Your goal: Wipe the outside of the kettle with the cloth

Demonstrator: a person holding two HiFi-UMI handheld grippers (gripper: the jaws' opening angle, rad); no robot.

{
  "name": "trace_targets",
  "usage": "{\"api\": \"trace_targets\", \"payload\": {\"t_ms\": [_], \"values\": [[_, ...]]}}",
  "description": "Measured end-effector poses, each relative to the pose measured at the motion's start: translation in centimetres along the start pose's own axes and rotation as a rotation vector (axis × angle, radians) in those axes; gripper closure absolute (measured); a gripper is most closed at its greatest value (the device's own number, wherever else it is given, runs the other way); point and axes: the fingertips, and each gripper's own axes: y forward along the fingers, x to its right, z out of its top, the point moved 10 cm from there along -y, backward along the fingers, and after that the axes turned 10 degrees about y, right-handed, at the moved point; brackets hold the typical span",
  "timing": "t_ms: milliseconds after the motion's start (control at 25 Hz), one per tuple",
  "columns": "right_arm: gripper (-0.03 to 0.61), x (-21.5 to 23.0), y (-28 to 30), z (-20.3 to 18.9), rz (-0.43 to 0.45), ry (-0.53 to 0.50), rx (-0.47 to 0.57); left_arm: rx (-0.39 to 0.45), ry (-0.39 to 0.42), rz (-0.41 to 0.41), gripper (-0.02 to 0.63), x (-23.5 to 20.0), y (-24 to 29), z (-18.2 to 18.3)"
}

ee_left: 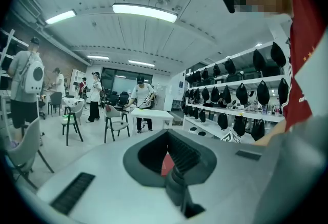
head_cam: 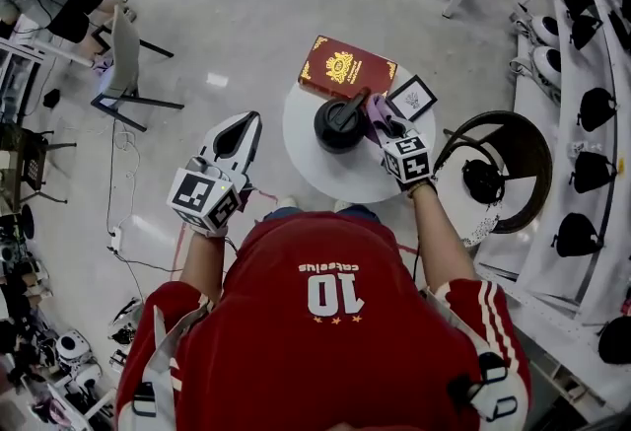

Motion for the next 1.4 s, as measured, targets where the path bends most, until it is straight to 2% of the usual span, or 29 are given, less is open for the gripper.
{"api": "trace_targets", "payload": {"t_ms": [600,920,1200,1400], "values": [[0.529,0.6,2.6,-0.3,0.092,-0.039,-0.110,-0.018,-0.034,0.103,0.606,1.3,-1.2,-0.6],[0.529,1.0,2.8,-0.9,0.139,-0.062,-0.127,-0.028,-0.044,0.159,0.606,3.4,-1.6,-1.4],[0.529,0.7,2.1,-1.2,0.158,-0.091,-0.125,-0.021,-0.052,0.156,0.606,4.4,-1.0,-1.6],[0.529,0.2,1.6,-1.5,0.139,-0.085,-0.127,-0.006,-0.054,0.132,0.606,4.1,-0.9,-1.5]]}}
